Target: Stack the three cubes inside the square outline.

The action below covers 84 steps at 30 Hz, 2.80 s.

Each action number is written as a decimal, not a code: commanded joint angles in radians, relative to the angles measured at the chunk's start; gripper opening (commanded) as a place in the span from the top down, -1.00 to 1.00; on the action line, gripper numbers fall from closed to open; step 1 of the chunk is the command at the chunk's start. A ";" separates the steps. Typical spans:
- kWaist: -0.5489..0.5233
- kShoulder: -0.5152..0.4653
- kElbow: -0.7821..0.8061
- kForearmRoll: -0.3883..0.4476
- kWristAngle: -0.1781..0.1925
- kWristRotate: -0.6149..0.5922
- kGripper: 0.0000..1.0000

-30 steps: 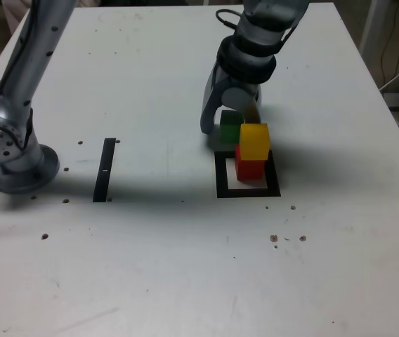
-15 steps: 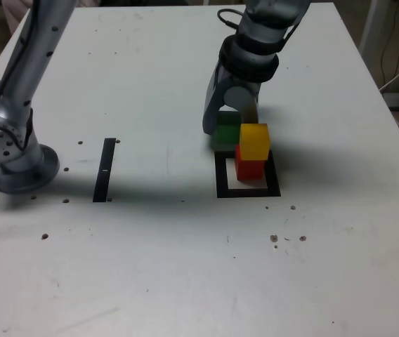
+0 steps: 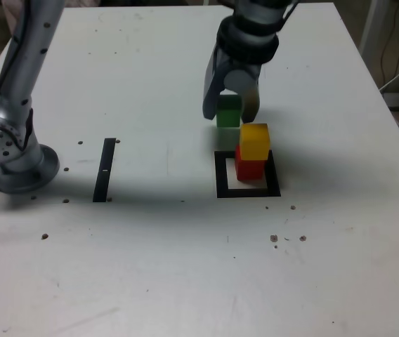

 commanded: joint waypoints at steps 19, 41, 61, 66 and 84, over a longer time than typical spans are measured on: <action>-0.092 -0.123 -0.185 0.137 -0.029 -0.014 0.69; -0.188 -0.066 -0.244 0.225 -0.073 -0.130 0.72; -0.206 -0.028 -0.266 0.222 -0.094 -0.138 0.72; -0.206 -0.020 -0.264 0.223 -0.094 -0.138 0.72; -0.206 -0.008 -0.265 0.223 -0.091 -0.138 0.65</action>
